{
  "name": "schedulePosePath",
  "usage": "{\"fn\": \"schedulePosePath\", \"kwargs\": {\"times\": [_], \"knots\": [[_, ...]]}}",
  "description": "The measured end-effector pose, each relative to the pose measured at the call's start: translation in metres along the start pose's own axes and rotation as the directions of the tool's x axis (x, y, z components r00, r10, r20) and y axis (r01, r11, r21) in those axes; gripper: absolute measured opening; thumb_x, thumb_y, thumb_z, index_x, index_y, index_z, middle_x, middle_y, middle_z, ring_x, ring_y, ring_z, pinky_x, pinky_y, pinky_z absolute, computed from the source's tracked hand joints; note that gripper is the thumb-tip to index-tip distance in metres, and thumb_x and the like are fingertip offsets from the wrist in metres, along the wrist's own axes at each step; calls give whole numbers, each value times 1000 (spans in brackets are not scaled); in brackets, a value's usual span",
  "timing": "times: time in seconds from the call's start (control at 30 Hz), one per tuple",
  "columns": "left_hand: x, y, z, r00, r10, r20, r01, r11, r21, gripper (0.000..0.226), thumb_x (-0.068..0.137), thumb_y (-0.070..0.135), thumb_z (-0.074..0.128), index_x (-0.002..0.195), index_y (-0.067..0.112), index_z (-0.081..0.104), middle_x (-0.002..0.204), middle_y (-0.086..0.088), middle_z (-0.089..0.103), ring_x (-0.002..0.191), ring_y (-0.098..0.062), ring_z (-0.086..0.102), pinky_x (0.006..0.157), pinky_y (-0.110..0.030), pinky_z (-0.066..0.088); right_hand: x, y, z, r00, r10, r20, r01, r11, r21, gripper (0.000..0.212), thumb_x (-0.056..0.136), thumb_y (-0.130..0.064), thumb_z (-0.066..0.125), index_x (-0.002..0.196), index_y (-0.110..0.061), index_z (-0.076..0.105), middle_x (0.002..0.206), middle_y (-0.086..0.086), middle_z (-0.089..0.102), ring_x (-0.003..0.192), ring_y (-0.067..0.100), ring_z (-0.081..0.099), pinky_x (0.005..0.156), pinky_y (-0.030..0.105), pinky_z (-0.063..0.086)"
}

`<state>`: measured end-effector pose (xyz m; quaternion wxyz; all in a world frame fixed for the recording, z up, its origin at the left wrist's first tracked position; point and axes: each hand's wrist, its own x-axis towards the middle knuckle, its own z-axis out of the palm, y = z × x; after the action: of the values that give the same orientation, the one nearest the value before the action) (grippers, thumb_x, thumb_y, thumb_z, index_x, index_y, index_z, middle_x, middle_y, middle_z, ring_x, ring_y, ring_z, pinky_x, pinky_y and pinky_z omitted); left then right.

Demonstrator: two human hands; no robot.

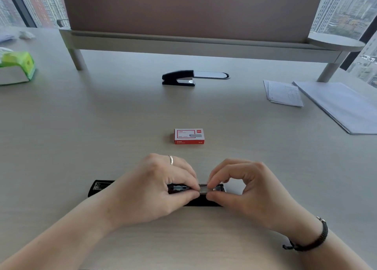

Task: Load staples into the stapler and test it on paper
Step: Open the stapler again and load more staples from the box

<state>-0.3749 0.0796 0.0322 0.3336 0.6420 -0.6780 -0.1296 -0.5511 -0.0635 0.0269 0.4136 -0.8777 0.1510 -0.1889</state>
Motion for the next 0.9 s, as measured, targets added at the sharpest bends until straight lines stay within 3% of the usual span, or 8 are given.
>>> {"fn": "schedulePosePath", "kwargs": {"times": [0.2, 0.37, 0.47, 0.6, 0.7, 0.77, 0.83, 0.9], "knots": [[-2, -1, 1, 997, -14, 73, 12, 999, 31, 14, 87, 27, 69, 96, 26, 79, 94, 16, 68, 80, 3, 65, 70, -10, 47, -1, -1, -1, 1000, 9, -23, -10, 1000, -19, 28, 70, -17, 87, 81, -36, 71, 82, -19, 73, 82, 1, 66, 75, 7, 44], [-1, 0, 0, 988, -14, 156, 1, 997, 82, 25, 95, 28, 60, 114, 36, 72, 98, 16, 60, 80, -4, 61, 70, -19, 48, -1, 2, 1, 999, 24, -22, -23, 1000, 8, 24, 70, -19, 87, 86, -31, 73, 83, -15, 74, 84, 7, 69, 76, 12, 49], [-2, 1, 0, 983, -17, 185, -6, 993, 121, 28, 97, 31, 55, 120, 43, 66, 99, 18, 55, 78, -5, 57, 70, -15, 44, -1, 2, 2, 999, 38, -11, -38, 999, 8, 21, 70, -20, 87, 81, -31, 74, 80, -17, 74, 80, 7, 68, 74, 11, 49], [-3, 4, -3, 984, -30, 176, 6, 991, 130, 30, 95, 32, 59, 121, 44, 63, 104, 20, 59, 87, -2, 60, 78, -20, 49, -1, 3, 1, 998, 60, -2, -60, 998, 31, 19, 70, -21, 88, 81, -29, 75, 80, -12, 75, 78, 12, 68, 75, 23, 55], [-10, 1, -10, 989, -91, 113, 82, 993, 83, 42, 84, 29, 75, 120, 43, 60, 104, 21, 67, 95, 0, 64, 85, -22, 50, -1, 4, 2, 996, 84, 2, -84, 996, 36, 18, 69, -25, 88, 82, -31, 76, 81, -7, 76, 75, 17, 69, 73, 33, 56], [-19, -6, -19, 981, -178, 73, 172, 981, 86, 49, 78, 34, 80, 118, 48, 55, 102, 22, 67, 96, -1, 64, 85, -20, 50, -1, 5, 3, 995, 97, 2, -97, 994, 46, 18, 69, -26, 88, 82, -31, 76, 80, -8, 76, 72, 17, 69, 69, 27, 56], [-29, -12, -29, 963, -262, 70, 250, 957, 145, 48, 75, 44, 80, 114, 52, 53, 101, 24, 67, 98, 4, 61, 86, -18, 49, 0, 6, 4, 995, 101, 8, -101, 993, 54, 18, 69, -26, 88, 83, -30, 77, 78, -8, 76, 68, 14, 67, 65, 23, 54], [-38, -16, -38, 948, -311, 65, 296, 939, 176, 43, 74, 48, 78, 110, 51, 55, 98, 25, 67, 94, 7, 61, 83, -16, 49, 1, 6, 5, 994, 107, 19, -108, 992, 60, 19, 69, -27, 88, 85, -29, 77, 80, -7, 77, 69, 16, 69, 69, 32, 57]]}}
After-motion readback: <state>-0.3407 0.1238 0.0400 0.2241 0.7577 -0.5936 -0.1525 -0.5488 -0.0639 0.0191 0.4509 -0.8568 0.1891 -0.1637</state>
